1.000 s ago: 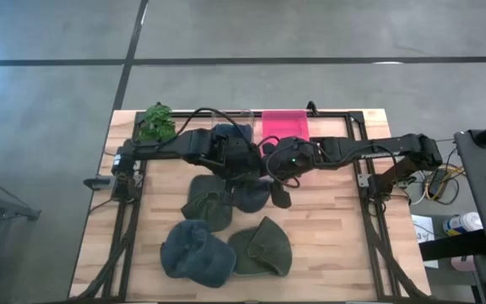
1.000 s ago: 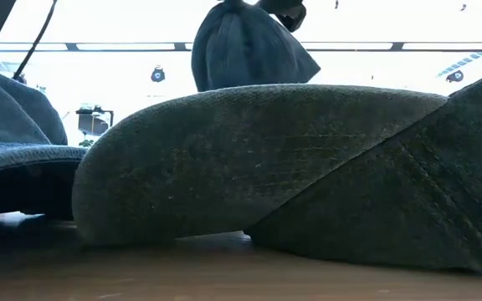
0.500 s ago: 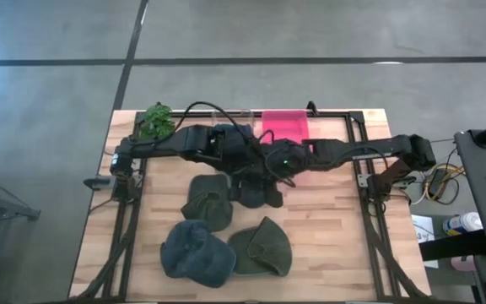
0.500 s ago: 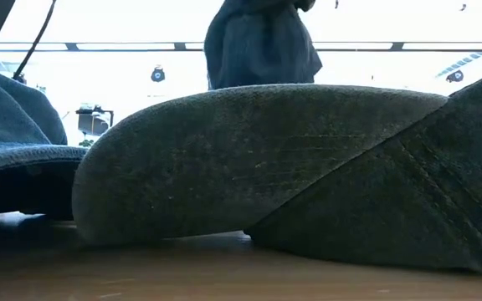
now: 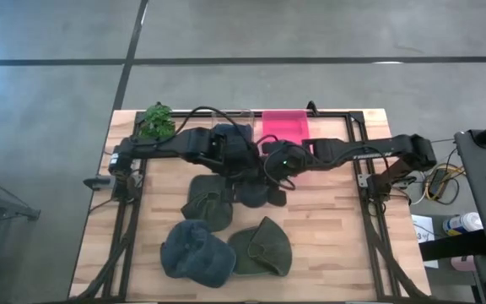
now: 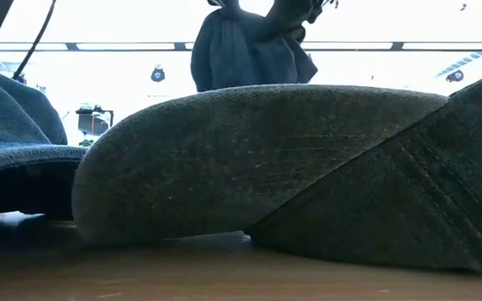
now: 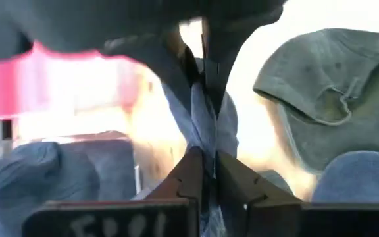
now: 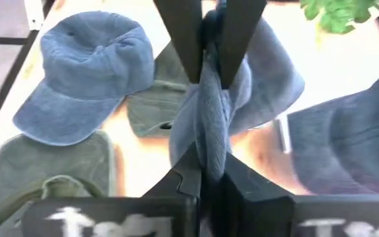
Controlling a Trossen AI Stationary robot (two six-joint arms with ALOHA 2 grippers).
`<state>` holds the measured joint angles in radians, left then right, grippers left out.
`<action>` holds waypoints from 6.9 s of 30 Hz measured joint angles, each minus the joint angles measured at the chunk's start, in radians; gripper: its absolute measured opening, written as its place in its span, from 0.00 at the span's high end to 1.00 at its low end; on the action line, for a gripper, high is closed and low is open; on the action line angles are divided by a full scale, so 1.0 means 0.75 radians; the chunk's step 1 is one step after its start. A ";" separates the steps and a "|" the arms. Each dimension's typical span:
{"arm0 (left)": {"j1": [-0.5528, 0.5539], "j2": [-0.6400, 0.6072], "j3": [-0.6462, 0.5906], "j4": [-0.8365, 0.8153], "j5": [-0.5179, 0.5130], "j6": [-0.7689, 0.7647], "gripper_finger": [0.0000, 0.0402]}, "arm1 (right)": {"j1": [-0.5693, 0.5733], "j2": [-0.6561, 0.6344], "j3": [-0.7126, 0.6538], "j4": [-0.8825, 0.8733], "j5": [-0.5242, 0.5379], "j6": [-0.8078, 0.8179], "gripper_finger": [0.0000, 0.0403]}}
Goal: Pick & Place hat
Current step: Put the right blue cap into the transparent bin, then put the blue cap into the transparent bin
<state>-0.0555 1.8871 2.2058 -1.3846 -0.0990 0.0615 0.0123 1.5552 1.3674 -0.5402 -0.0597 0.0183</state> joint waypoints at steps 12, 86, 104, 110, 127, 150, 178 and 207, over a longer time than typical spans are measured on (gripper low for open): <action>0.008 -0.118 -0.005 0.013 -0.509 -0.102 0.67 | -0.079 -0.080 0.004 0.012 -0.001 -0.026 0.98; 0.491 -1.061 -1.292 0.858 -0.173 -0.231 0.65 | -0.659 0.758 0.913 -0.461 -0.437 -0.708 0.54; 0.881 -0.601 -1.291 0.890 0.015 0.123 0.65 | -0.662 0.620 0.747 -0.706 0.013 -0.328 0.53; 0.881 -0.479 -1.291 0.909 0.056 0.141 0.65 | -0.660 0.628 0.535 -0.465 0.014 -0.312 0.54; 0.845 -0.504 -1.291 0.948 0.155 0.056 0.65 | -0.658 0.751 0.464 -0.105 -0.132 -0.384 0.54; 0.838 -0.718 -1.296 0.762 0.065 -0.010 0.65 | -0.631 0.825 0.543 -0.048 -0.084 -0.510 0.54; 0.197 -1.020 -1.537 0.514 0.514 -0.600 0.65 | -0.367 0.555 0.538 -0.688 -0.166 -0.273 0.54; -0.705 -0.650 -1.598 0.469 0.164 -2.004 0.65 | 0.689 0.017 -0.359 0.012 0.292 1.210 0.54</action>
<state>-0.5846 1.3998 1.0069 -1.0327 0.0238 -1.4419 0.5288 1.5681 1.0981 -0.5314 0.1593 0.9258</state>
